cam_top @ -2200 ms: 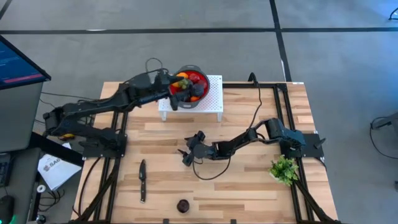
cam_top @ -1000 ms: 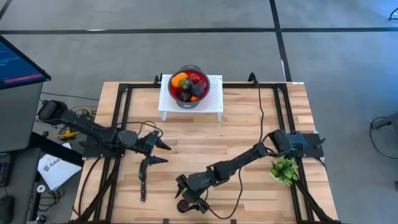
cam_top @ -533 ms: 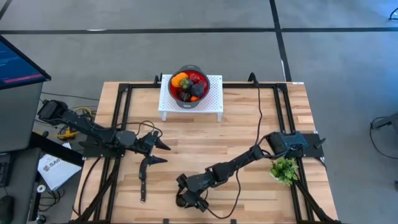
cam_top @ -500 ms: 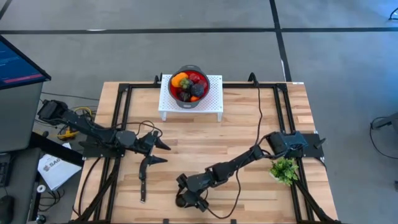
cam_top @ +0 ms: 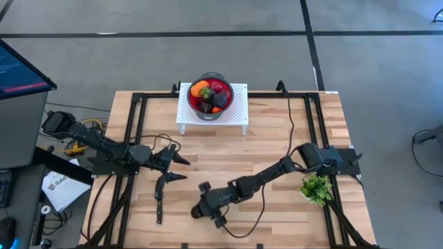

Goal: Pick & Place Fruit
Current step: Put the plum into the red strainer bowl

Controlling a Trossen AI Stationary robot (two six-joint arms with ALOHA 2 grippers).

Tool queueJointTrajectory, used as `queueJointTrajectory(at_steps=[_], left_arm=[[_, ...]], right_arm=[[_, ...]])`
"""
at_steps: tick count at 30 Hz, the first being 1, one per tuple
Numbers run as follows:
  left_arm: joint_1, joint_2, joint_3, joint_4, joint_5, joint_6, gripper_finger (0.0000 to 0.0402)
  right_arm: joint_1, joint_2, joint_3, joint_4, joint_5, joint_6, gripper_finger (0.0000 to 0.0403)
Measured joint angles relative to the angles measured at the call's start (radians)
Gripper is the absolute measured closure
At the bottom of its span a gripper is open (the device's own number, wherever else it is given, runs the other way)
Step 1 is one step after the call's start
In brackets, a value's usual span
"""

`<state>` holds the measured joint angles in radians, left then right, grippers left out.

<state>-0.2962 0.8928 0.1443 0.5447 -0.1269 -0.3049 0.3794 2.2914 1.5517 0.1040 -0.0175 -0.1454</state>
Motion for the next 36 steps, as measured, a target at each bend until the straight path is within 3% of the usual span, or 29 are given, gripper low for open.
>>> queueJointTrajectory(at_steps=[4,7,10,13,19,27,36], left_arm=[[-0.011,0.0,0.0,0.019,-0.002,0.109,0.0118],[-0.063,0.0,0.0,0.055,-0.001,0.294,0.0118],[-0.132,0.0,0.001,0.079,-0.001,0.494,0.0118],[-0.193,0.005,0.016,0.078,-0.036,0.608,0.0118],[-0.249,0.113,0.067,0.074,-0.11,0.685,0.0116],[-0.228,0.315,0.13,0.072,-0.113,0.716,0.0112],[-0.201,0.377,0.166,0.078,-0.141,0.719,0.0076]], right_arm=[[-0.029,-0.071,-0.001,-0.099,0.057,0.124,0.0212],[-0.05,-0.107,-0.059,-0.095,0.072,0.228,0.02],[-0.075,-0.121,-0.159,0.018,0.071,0.357,0.0199],[-0.102,-0.129,-0.254,0.237,0.066,0.48,0.0204],[-0.156,-0.131,-0.35,0.526,0.009,0.647,0.0199],[-0.18,-0.131,-0.351,0.608,-0.125,0.707,0.0199],[-0.185,-0.131,-0.351,0.651,-0.158,0.731,0.0193]])
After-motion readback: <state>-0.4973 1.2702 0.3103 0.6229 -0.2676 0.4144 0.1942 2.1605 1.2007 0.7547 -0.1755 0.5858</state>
